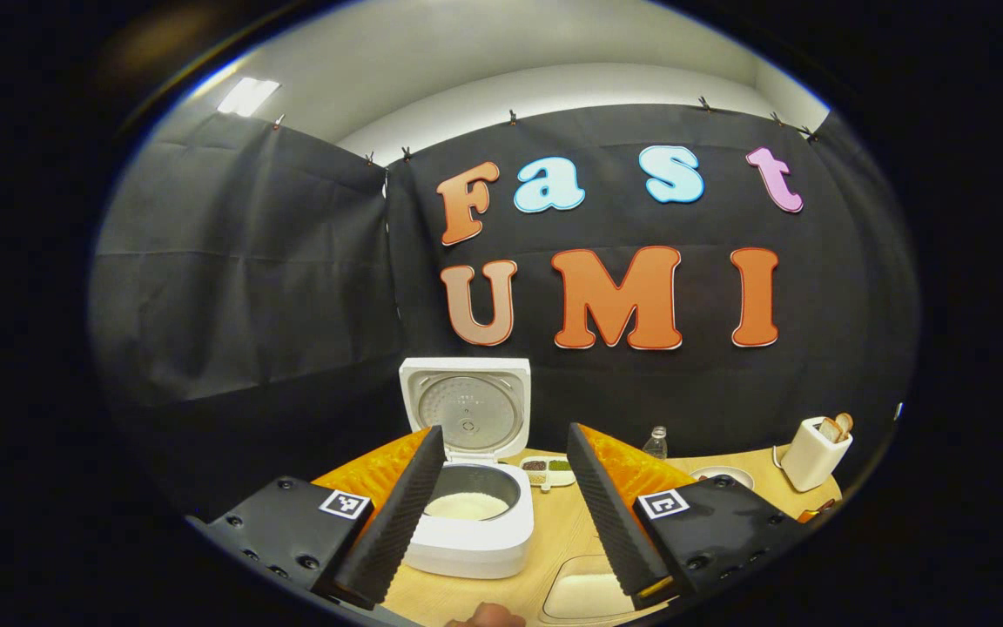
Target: Close the left gripper, press the button to open the rice cooker; take a wooden spoon from the chopstick holder with the right hand, scoop a spoonful of rice and pour it into the rice cooker, then put the wooden spoon back into the chopstick holder.
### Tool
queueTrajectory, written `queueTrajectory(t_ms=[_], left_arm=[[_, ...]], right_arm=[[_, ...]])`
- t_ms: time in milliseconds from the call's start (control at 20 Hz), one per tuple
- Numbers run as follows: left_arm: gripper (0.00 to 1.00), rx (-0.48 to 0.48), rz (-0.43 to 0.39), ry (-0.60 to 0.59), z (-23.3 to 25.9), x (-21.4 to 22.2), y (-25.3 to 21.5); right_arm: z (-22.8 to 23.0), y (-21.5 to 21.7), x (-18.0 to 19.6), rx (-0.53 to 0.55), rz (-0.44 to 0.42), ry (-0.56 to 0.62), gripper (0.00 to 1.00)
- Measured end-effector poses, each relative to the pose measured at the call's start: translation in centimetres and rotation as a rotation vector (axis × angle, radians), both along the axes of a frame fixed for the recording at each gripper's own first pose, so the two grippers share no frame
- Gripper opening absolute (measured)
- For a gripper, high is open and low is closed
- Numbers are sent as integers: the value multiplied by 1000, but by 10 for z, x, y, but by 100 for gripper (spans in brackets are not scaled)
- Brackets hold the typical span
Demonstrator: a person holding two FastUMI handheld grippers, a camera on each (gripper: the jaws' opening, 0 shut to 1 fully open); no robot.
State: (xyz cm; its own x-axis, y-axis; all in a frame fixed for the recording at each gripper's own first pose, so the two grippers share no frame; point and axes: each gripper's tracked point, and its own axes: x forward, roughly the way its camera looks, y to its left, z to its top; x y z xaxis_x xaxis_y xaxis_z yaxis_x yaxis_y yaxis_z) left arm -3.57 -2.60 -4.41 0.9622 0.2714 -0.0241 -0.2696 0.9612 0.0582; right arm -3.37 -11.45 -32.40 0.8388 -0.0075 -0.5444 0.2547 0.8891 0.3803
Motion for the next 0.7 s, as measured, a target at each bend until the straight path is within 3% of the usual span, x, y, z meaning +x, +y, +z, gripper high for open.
queueTrajectory(t_ms=[150,250,350,450,600,700], left_arm=[[98,10,19,9,-2,-3,1],[94,9,21,13,-4,-2,-1],[95,10,15,16,-3,-2,-2],[96,14,6,19,-6,1,0],[97,16,-9,19,-6,5,6],[97,18,-20,23,-6,10,12]], right_arm=[[-5,13,7,91,-36,-6,90],[-9,17,12,122,-55,1,81],[-13,17,12,128,-80,10,67],[-11,20,15,154,-106,-3,44],[-7,18,17,173,-144,-45,28],[-5,22,16,171,-159,-55,26]])
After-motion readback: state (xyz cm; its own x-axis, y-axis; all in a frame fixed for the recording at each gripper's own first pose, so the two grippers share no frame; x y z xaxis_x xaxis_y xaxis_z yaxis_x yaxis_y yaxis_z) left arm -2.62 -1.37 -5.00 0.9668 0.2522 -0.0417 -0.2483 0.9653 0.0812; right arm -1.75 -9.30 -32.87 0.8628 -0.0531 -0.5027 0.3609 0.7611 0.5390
